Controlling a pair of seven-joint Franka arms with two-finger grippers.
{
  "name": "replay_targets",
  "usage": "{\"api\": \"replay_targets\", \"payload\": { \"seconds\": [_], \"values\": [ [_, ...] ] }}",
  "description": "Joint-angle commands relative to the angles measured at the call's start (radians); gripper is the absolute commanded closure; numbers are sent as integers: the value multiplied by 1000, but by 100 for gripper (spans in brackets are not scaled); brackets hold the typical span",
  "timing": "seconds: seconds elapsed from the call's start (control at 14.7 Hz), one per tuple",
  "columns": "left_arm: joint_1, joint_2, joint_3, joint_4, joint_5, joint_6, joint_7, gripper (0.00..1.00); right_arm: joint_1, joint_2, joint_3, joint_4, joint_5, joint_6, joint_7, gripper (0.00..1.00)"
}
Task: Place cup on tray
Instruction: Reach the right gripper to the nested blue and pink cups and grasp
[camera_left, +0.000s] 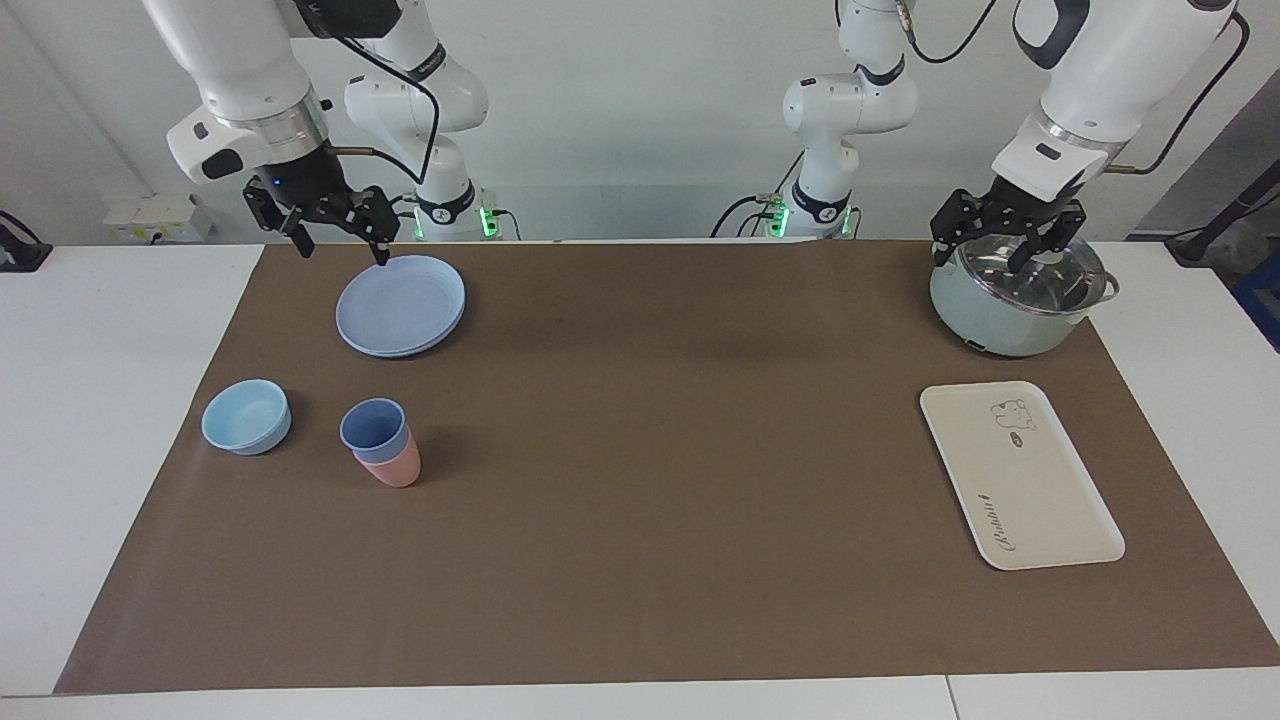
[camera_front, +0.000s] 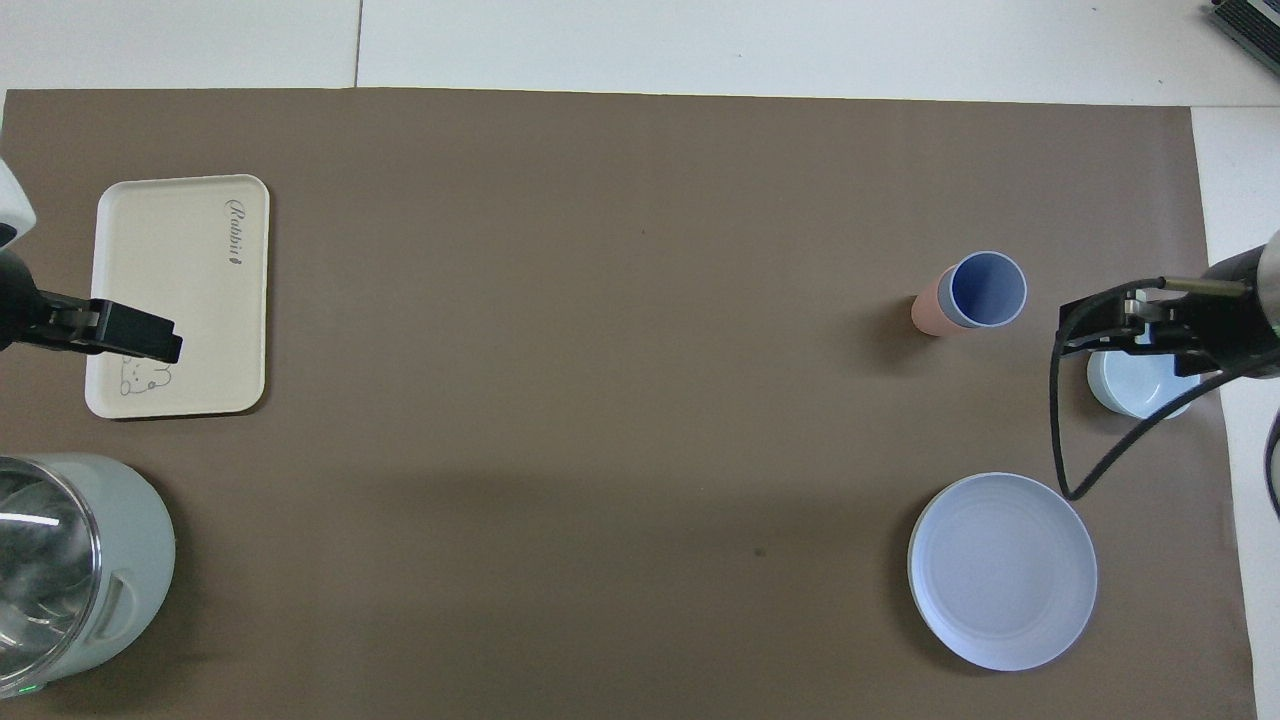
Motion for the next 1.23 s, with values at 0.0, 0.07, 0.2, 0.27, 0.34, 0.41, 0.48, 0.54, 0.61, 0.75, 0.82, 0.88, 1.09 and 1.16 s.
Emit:
{"api": "replay_targets", "payload": {
  "seconds": [0.0,0.07,0.2,0.27,0.34,0.41,0.48,0.54,0.61,0.75,0.82,0.88,1.09,1.16],
  "values": [
    [4,-19,0,-16,-8,-9,-7,0,-37,25,3,-1,16,60,145,1],
    [4,-19,0,-16,-8,-9,-9,0,-55,52,3,17,16,74,208,1],
    [4,-19,0,-16,-8,-9,-7,0,-85,123,3,85,45,73,335,2],
    [4,-19,0,-16,-8,-9,-7,0,-95,160,3,106,59,74,401,2],
    [4,-19,0,-16,-8,-9,-7,0,-106,201,3,137,75,76,464,2],
    [4,-19,0,-18,-8,-9,-7,0,-130,250,3,178,93,77,519,2],
    [4,-19,0,-18,-8,-9,-7,0,-144,308,4,233,107,74,552,2],
    [4,-19,0,-16,-8,-9,-7,0,-154,363,4,284,115,65,566,2],
    [4,-19,0,-16,-8,-9,-9,0,-160,417,4,330,128,62,584,2],
    [4,-19,0,-16,-8,-9,-7,0,-195,482,6,356,157,77,599,2],
    [4,-19,0,-16,-8,-9,-7,0,-200,506,6,357,165,103,604,2],
    [4,-19,0,-16,-8,-9,-7,0,-206,531,6,357,167,143,604,2],
    [4,-19,0,-16,-8,-9,-7,0,-230,602,6,357,223,186,604,1],
    [4,-19,0,-18,-8,-9,-7,0,-238,634,6,357,242,191,604,1]
  ]
}}
